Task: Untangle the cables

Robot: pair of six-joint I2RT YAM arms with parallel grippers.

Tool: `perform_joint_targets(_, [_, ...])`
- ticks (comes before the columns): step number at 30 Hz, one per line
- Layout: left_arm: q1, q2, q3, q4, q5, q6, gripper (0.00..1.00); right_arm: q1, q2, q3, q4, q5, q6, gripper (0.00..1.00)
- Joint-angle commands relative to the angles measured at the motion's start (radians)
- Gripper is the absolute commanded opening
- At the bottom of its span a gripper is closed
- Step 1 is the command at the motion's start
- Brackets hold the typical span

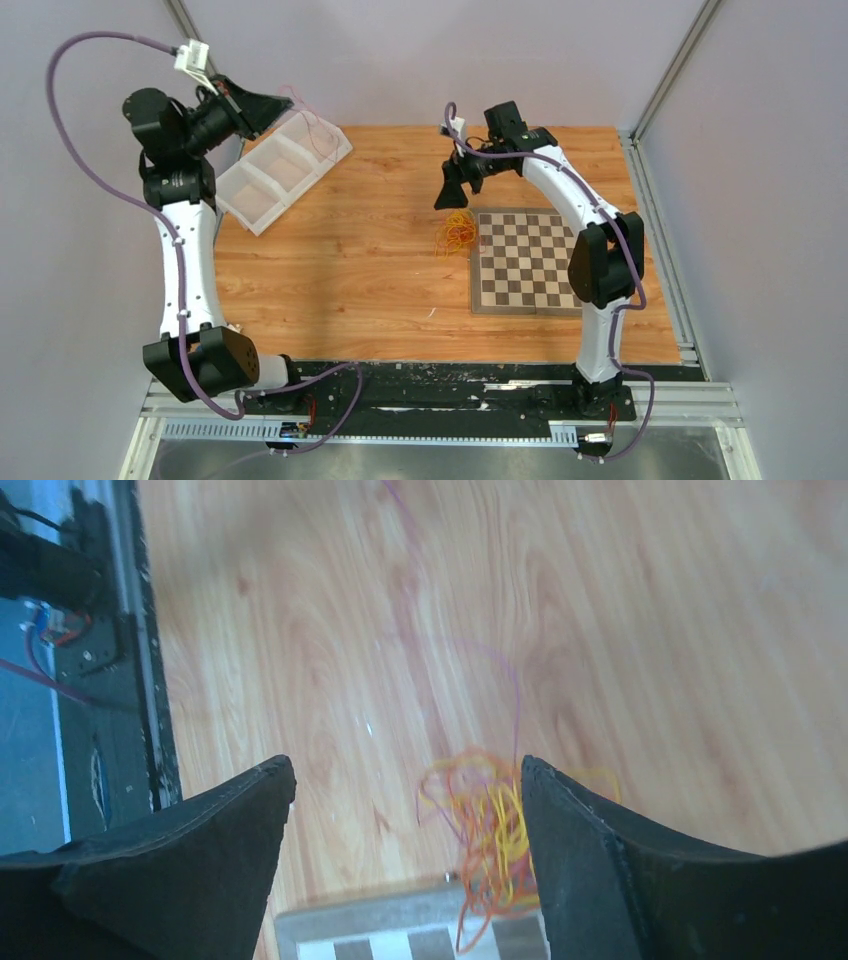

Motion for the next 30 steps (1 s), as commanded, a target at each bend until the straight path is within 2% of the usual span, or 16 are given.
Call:
perform_joint_targets(1, [-0.07, -0.052, -0.104, -0.066, 0.038, 0.045, 0.0, 0.065, -0.03, 0.187, 0.068, -0.119, 0.039, 0.82])
perform_joint_targets(4, [-0.108, -0.061, -0.165, -0.05, 0.027, 0.017, 0.0, 0.13, -0.043, 0.212, 0.203, -0.141, 0.11, 0.81])
perform_joint_targets(9, [-0.13, -0.058, -0.185, -0.064, -0.021, -0.046, 0.0, 0.229, -0.098, 0.18, 0.546, -0.138, 0.269, 0.68])
perform_joint_targets(12, [-0.145, -0.056, -0.208, -0.065, -0.009, -0.084, 0.0, 0.279, -0.098, 0.163, 0.698, -0.059, 0.342, 0.78])
perform_joint_targets(14, [-0.159, -0.071, -0.227, -0.074, -0.004, -0.078, 0.0, 0.296, -0.066, 0.198, 0.721, -0.027, 0.367, 0.81])
perform_joint_targets(16, [-0.17, -0.088, -0.249, -0.078, -0.012, -0.07, 0.0, 0.299, -0.021, 0.241, 0.723, -0.018, 0.406, 0.81])
perform_joint_targets(17, [-0.174, -0.092, -0.255, -0.077, -0.015, -0.069, 0.0, 0.299, -0.002, 0.259, 0.723, -0.019, 0.424, 0.77])
perform_joint_targets(18, [-0.175, -0.099, -0.263, -0.078, -0.017, -0.07, 0.0, 0.3, 0.011, 0.269, 0.723, -0.021, 0.432, 0.68])
perform_joint_targets(22, [-0.177, -0.116, -0.279, -0.075, -0.017, -0.081, 0.02, 0.298, 0.029, 0.268, 0.722, 0.004, 0.424, 0.16])
perform_joint_targets(23, [-0.176, -0.12, -0.283, -0.075, -0.017, -0.08, 0.02, 0.296, 0.021, 0.251, 0.722, 0.024, 0.41, 0.09])
perform_joint_targets(24, [-0.175, -0.13, -0.286, -0.076, -0.017, -0.083, 0.03, 0.289, 0.007, 0.234, 0.721, 0.046, 0.397, 0.07])
perform_joint_targets(25, [-0.169, -0.136, -0.292, -0.074, -0.017, -0.088, 0.03, 0.283, -0.005, 0.221, 0.718, 0.062, 0.386, 0.15])
perform_joint_targets(27, [-0.164, -0.151, -0.308, -0.052, -0.017, -0.102, 0.02, 0.268, -0.025, 0.206, 0.707, 0.06, 0.387, 0.51])
perform_joint_targets(28, [-0.163, -0.16, -0.313, -0.041, -0.016, -0.105, 0.02, 0.264, -0.031, 0.197, 0.702, 0.053, 0.394, 0.65])
perform_joint_targets(29, [-0.162, -0.163, -0.322, -0.034, -0.016, -0.108, 0.02, 0.264, -0.037, 0.184, 0.7, 0.043, 0.397, 0.72])
perform_joint_targets(30, [-0.162, -0.167, -0.327, -0.017, -0.016, -0.119, 0.02, 0.264, -0.04, 0.173, 0.701, 0.027, 0.402, 0.75])
